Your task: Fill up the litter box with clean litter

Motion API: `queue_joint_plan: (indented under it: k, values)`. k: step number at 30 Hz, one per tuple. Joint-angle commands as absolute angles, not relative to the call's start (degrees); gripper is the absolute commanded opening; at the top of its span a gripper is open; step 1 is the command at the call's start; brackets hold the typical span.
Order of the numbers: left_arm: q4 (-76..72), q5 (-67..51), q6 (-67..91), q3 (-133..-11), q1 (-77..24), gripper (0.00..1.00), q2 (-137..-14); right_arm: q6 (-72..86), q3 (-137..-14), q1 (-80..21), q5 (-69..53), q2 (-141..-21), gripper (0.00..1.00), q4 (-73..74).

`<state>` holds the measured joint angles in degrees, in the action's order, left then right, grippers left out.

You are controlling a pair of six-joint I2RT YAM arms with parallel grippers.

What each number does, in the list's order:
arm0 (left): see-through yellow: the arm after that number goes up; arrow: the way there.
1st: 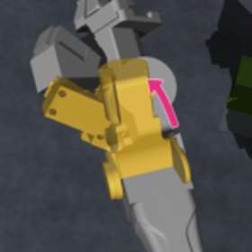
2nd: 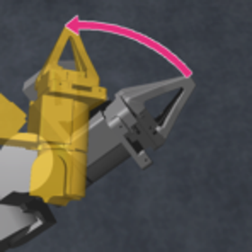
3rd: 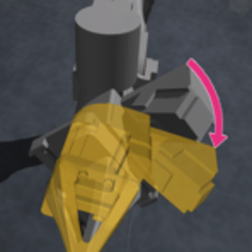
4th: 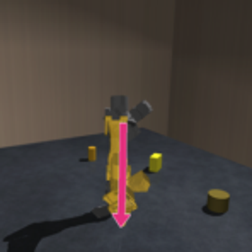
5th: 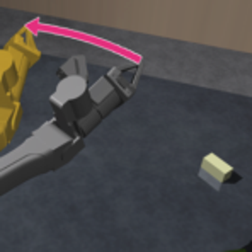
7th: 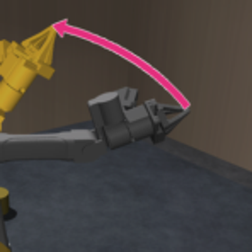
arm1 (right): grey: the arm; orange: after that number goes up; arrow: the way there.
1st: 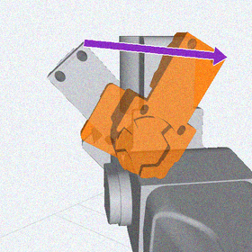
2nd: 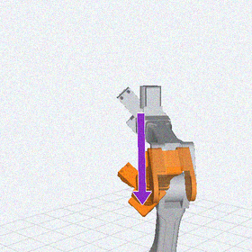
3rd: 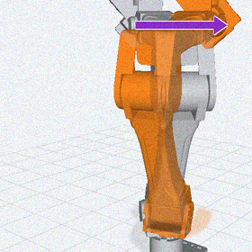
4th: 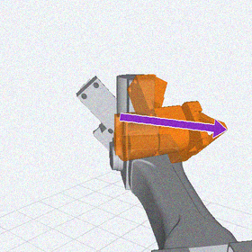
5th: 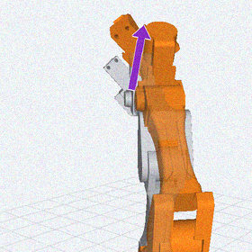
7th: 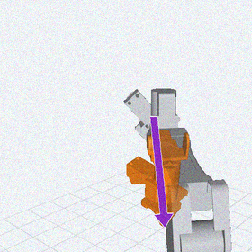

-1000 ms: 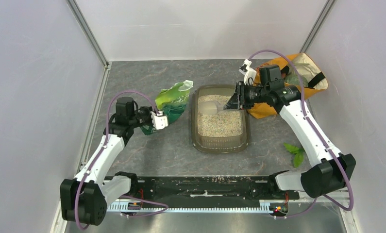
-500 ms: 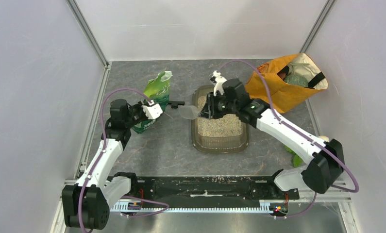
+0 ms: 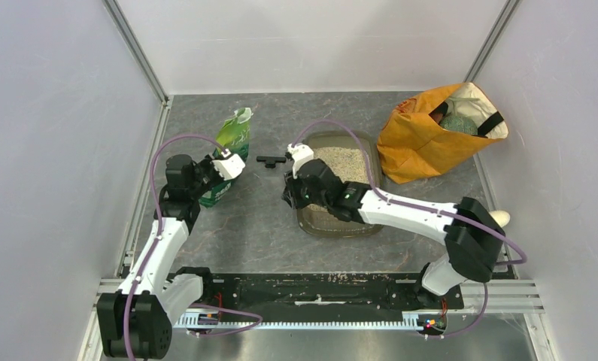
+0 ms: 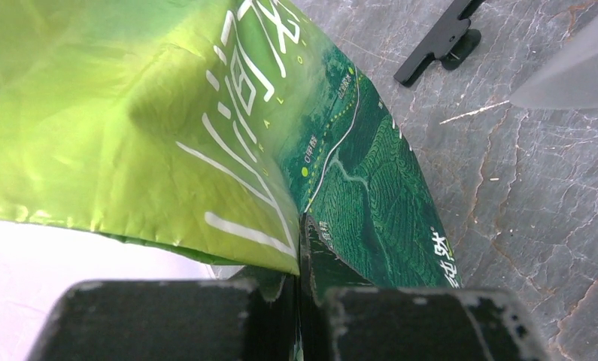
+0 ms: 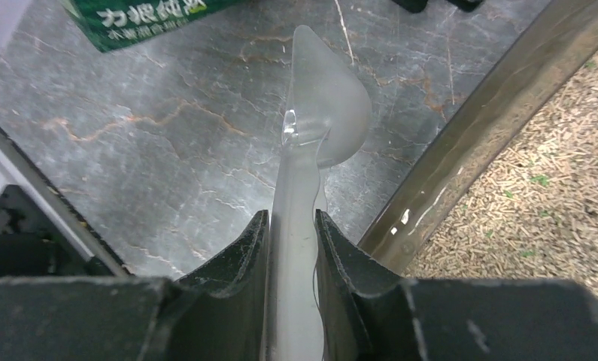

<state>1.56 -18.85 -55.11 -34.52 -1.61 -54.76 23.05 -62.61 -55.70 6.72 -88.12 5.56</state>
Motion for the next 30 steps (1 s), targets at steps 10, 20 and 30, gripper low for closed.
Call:
queue_joint_plan:
  k: [10,20,30]
  values:
    - [-0.3,-20.8,-53.6,-33.4,-0.2,0.02,-49.5,16.9,-56.2,-58.0,5.2,-95.8,0.41,-14.9]
    - [7.1,-34.5,-53.0,-33.6,7.0,0.02,-46.2,16.1,-61.5,-58.5,0.2,-93.9,0.79,-8.2]
    - [28.9,-55.1,-65.0,-39.1,12.4,0.02,-44.6,-3.7,-71.4,-40.7,-32.2,-90.8,0.90,1.8]
